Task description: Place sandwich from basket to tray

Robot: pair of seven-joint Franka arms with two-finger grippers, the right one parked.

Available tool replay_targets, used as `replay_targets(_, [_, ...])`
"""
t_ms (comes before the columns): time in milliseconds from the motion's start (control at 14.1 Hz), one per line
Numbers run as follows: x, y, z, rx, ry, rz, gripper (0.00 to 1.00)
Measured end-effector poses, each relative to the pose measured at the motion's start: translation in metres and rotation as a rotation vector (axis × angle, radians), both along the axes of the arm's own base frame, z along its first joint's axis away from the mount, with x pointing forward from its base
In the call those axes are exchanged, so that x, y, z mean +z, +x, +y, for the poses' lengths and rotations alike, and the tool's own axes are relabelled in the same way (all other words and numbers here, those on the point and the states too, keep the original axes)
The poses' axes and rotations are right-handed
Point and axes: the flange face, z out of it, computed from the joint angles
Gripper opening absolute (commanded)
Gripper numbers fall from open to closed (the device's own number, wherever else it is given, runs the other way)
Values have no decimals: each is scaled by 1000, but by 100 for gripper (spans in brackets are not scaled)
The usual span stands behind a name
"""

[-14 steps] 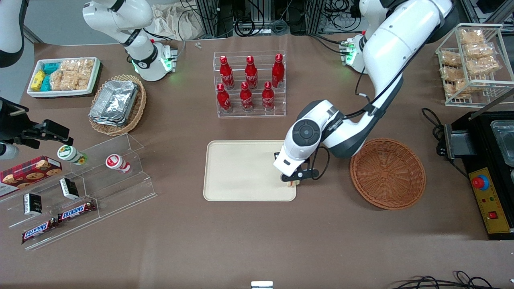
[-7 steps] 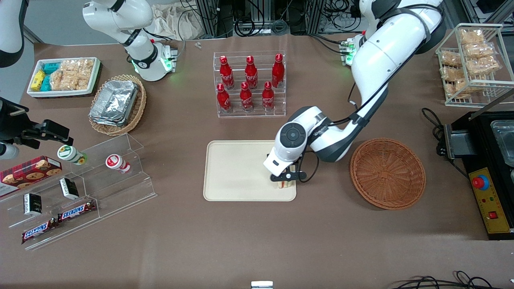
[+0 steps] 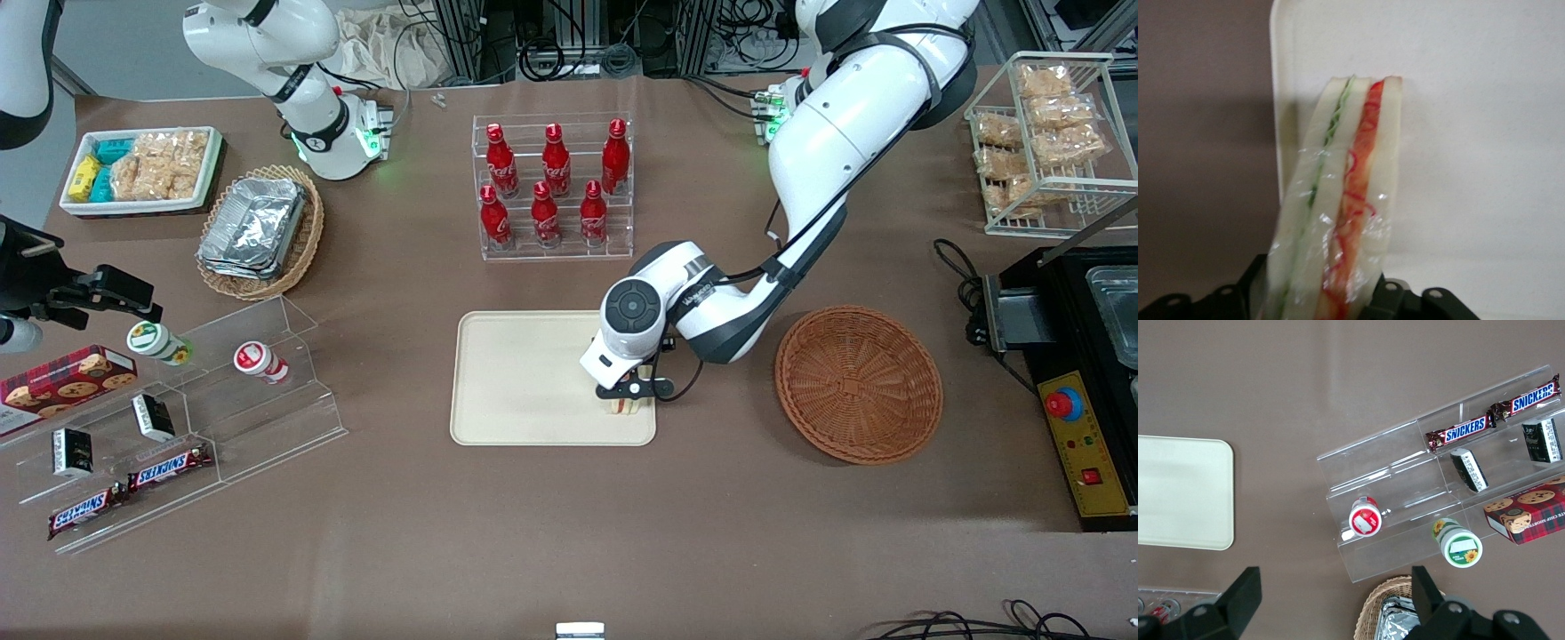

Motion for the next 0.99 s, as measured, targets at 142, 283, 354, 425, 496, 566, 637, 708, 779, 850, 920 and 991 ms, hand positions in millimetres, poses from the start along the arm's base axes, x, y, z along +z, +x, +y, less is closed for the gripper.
replay_targets(142, [24,1,-1,-3,16,-11,100])
replay_targets(283, [56,-2,1,-2,53,-18,99])
replay_targets(354, [75,-1,3,14,49,-21,99])
replay_targets(425, [95,2,7,47,26,-15,99])
replay_targets(496, [114,8,15,84,0,-4,98])
replay_targets(566, [131,15,26,109,-22,4,97])
replay_targets(637, [146,20,35,120,-33,2,95])
replay_targets(708, [158,22,41,126,-37,-6,95])
replay_targets(779, [168,23,46,132,-37,-18,96])
replay_targets(850, [177,25,51,142,-33,-32,96])
replay_targets(920, [186,30,62,168,-27,-40,99])
replay_targets(991, [196,38,82,190,-25,-43,99])
